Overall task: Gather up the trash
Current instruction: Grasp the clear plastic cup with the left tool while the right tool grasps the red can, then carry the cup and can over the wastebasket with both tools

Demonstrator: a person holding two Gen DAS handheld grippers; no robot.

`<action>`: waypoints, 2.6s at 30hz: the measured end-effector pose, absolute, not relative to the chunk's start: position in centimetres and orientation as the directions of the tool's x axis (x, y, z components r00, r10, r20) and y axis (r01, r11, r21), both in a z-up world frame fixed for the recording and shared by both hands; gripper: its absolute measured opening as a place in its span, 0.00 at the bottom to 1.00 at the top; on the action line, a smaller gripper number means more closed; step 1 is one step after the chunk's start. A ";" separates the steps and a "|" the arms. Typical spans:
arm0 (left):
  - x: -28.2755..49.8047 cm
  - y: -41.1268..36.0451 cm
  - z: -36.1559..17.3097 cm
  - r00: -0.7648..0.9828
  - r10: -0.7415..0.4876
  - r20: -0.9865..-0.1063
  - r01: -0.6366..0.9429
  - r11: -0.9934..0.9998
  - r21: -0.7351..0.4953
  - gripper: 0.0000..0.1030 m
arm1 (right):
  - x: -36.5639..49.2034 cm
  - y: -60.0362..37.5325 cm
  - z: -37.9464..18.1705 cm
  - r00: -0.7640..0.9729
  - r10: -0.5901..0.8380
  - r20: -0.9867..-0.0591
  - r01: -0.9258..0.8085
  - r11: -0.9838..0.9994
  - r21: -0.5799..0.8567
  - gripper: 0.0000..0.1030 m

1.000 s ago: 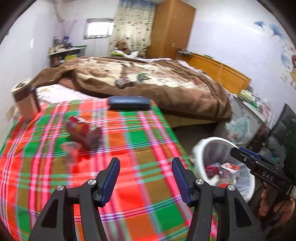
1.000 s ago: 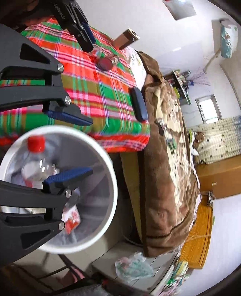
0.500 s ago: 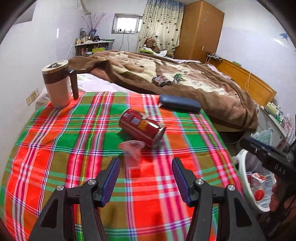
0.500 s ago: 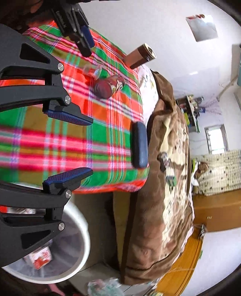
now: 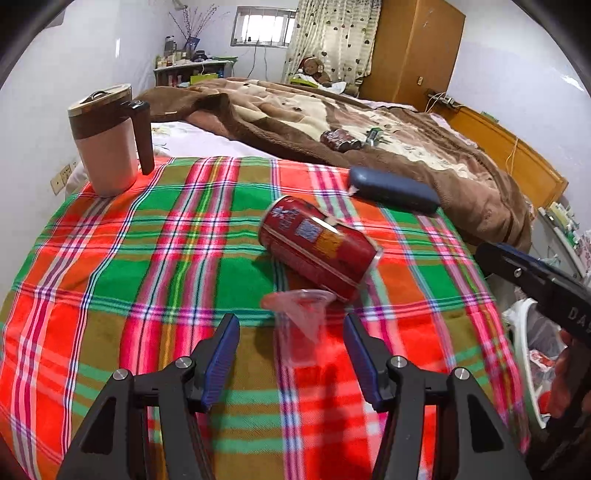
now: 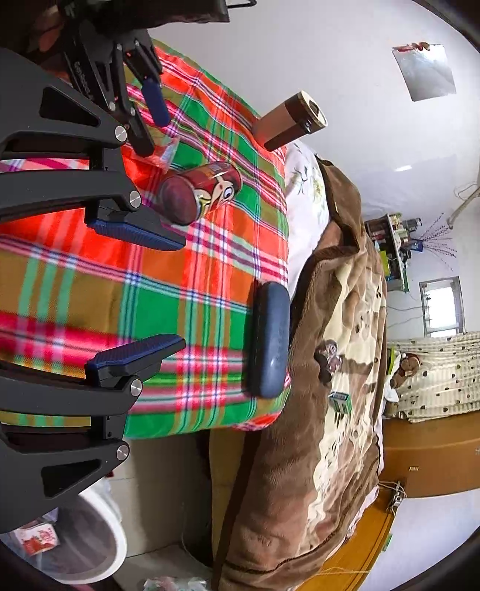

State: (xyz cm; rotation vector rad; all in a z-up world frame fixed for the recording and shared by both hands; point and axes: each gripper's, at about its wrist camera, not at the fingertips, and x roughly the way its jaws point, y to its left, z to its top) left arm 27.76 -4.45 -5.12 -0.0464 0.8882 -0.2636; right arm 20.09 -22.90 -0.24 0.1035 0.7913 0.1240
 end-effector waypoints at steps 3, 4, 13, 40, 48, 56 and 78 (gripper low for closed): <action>28.7 -4.4 -5.8 0.573 -0.269 -0.774 0.215 0.961 -0.175 0.56 | 20.9 -22.3 -0.4 0.689 0.157 -0.708 -0.081 0.987 0.140 0.47; 28.8 -4.4 -6.0 0.569 -0.278 -0.774 0.219 0.958 -0.183 0.56 | 21.2 -22.1 -0.5 0.688 0.156 -0.709 -0.083 0.987 0.137 0.47; 29.8 -3.6 -6.2 0.562 -0.294 -0.773 0.232 0.953 -0.194 0.28 | 22.9 -20.3 -1.1 0.667 0.179 -0.723 -0.108 0.984 0.145 0.47; 29.7 3.4 -6.5 0.586 -0.275 -0.763 0.130 0.960 -0.246 0.28 | 26.9 -12.7 -3.5 0.557 0.275 -0.784 -0.340 0.936 0.087 0.61; 29.8 3.5 -6.7 0.580 -0.288 -0.762 0.128 0.956 -0.264 0.28 | 27.2 -12.3 -4.4 0.533 0.231 -0.814 -0.325 0.944 0.054 0.61; 29.7 3.2 -6.5 0.591 -0.275 -0.759 0.132 0.960 -0.245 0.28 | 26.2 -13.0 -4.2 0.561 0.221 -0.798 -0.271 0.960 0.075 0.56; 24.3 -0.2 -3.0 0.621 -0.305 -0.722 0.217 0.952 -0.216 0.28 | 20.2 -16.5 -1.3 0.647 0.245 -0.722 -0.201 0.968 0.149 0.53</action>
